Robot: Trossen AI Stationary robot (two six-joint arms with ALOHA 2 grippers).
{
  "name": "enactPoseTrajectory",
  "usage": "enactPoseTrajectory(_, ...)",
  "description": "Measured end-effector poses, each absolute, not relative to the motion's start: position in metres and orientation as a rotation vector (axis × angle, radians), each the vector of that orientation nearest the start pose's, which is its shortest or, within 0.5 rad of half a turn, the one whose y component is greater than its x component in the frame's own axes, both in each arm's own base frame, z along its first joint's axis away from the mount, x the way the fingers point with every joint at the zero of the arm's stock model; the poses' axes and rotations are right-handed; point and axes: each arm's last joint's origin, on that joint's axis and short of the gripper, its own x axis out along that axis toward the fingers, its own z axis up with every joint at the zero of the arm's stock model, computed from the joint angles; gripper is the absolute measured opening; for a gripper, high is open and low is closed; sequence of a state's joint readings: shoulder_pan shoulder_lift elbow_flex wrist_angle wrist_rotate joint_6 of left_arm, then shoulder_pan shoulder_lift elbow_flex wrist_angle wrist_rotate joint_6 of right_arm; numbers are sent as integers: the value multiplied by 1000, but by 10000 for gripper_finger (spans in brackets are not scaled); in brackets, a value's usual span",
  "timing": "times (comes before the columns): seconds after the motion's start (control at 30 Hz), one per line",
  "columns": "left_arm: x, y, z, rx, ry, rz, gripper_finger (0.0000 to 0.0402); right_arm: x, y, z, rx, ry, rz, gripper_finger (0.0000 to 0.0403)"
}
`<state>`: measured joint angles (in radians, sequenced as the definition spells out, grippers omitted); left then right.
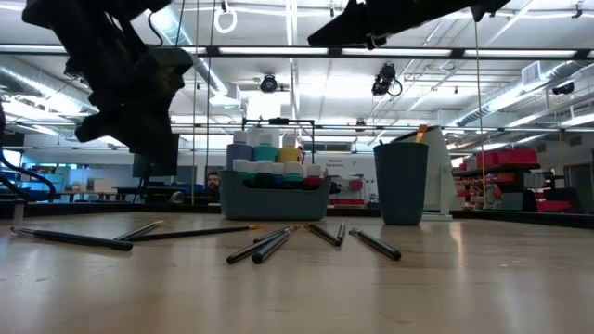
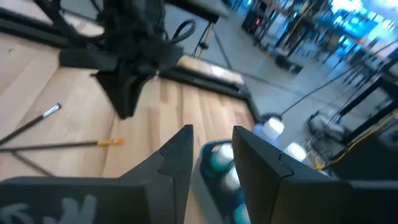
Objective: Pick & Place Paint Supplies
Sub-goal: Put the gold paint brush into the blue cup
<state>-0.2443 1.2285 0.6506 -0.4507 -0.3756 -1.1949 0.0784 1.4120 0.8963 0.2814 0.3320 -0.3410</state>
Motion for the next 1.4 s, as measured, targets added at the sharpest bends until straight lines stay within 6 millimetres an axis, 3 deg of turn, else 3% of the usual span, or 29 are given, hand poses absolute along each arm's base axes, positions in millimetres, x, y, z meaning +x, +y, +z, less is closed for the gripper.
enactPoseTrajectory(0.23, 212, -55, 185, -855, 708, 711, 88, 315, 15, 284, -455, 170, -224, 116)
enactPoseTrajectory(0.47, 221, -61, 154, -890, 816, 821, 88, 316, 15, 287, -511, 145, -227, 116)
enactPoseTrajectory(0.7, 227, -53, 133, -932, 902, 910, 103, 316, 16, 287, -516, 143, -217, 116)
enactPoseTrajectory(1.07, 238, -49, 136, -947, 815, 855, 142, 316, 16, 287, -517, 143, -218, 116)
enactPoseTrajectory(1.4, 239, -49, 136, -950, 820, 840, 145, 316, 16, 287, -517, 143, -218, 116)
